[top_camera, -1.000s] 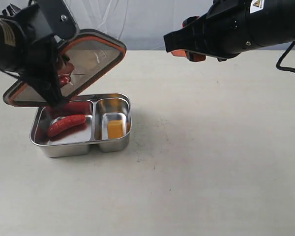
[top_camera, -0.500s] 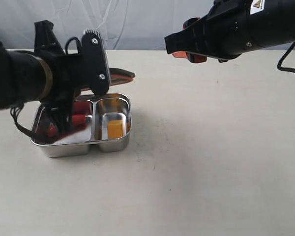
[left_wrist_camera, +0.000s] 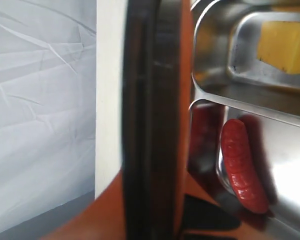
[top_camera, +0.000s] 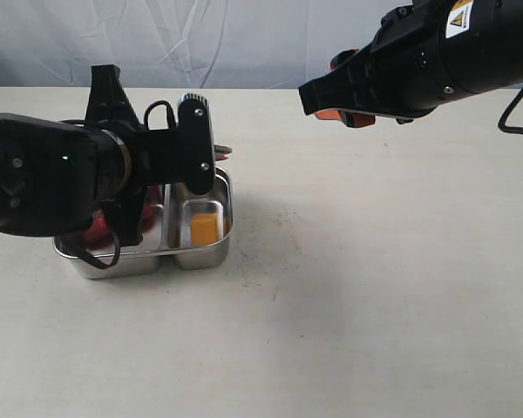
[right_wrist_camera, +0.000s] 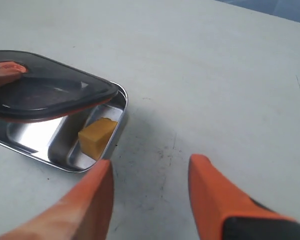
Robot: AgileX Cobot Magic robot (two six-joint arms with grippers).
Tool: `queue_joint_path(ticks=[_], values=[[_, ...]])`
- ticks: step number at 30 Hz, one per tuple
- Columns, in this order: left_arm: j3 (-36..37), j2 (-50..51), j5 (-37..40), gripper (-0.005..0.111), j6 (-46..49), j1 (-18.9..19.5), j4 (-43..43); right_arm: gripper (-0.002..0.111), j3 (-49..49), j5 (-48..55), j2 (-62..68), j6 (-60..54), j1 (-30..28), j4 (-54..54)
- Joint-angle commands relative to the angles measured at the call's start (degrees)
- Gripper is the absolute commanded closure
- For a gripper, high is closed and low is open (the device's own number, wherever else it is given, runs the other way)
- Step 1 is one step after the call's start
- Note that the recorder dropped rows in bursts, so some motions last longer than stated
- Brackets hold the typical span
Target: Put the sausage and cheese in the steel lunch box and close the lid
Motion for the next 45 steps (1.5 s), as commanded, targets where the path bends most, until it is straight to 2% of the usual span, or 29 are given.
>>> queue_joint_path(ticks=[1, 8, 13, 24, 27, 36, 39, 45], values=[[0.2, 1.6, 0.5, 0.107, -0.9, -0.3, 0.8, 0.062, 0.2, 0.0, -0.5, 0.0, -0.3, -0.9], [0.2, 3.0, 0.2, 0.107, -0.9, -0.3, -2.0, 0.062, 0.2, 0.3, -0.5, 0.0, -0.3, -0.9], [3.5, 3.4, -0.2, 0.107, -0.9, -3.0, -2.4, 0.062, 0.2, 0.9, -0.5, 0.0, -0.3, -0.8], [5.3, 4.9, -1.9, 0.106, -0.7, -3.0, -8.6, 0.062, 0.2, 1.3, -0.6, 0.0, -0.3, -0.1], [5.3, 4.9, -3.7, 0.098, -0.2, -3.0, -11.2, 0.062, 0.2, 1.3, -0.6, 0.0, -0.3, -0.1], [5.3, 4.9, -3.9, 0.064, 0.7, -3.0, -17.6, 0.062, 0.2, 1.3, -0.6, 0.0, -0.3, -0.1], [5.3, 4.9, -3.9, 0.06, 0.7, -3.0, -18.7, 0.062, 0.2, 1.3, -0.6, 0.0, -0.3, 0.0], [5.3, 4.9, -3.6, 0.059, 0.7, -3.0, -18.7, 0.062, 0.2, 1.8, -0.6, 0.0, -0.3, 0.0]])
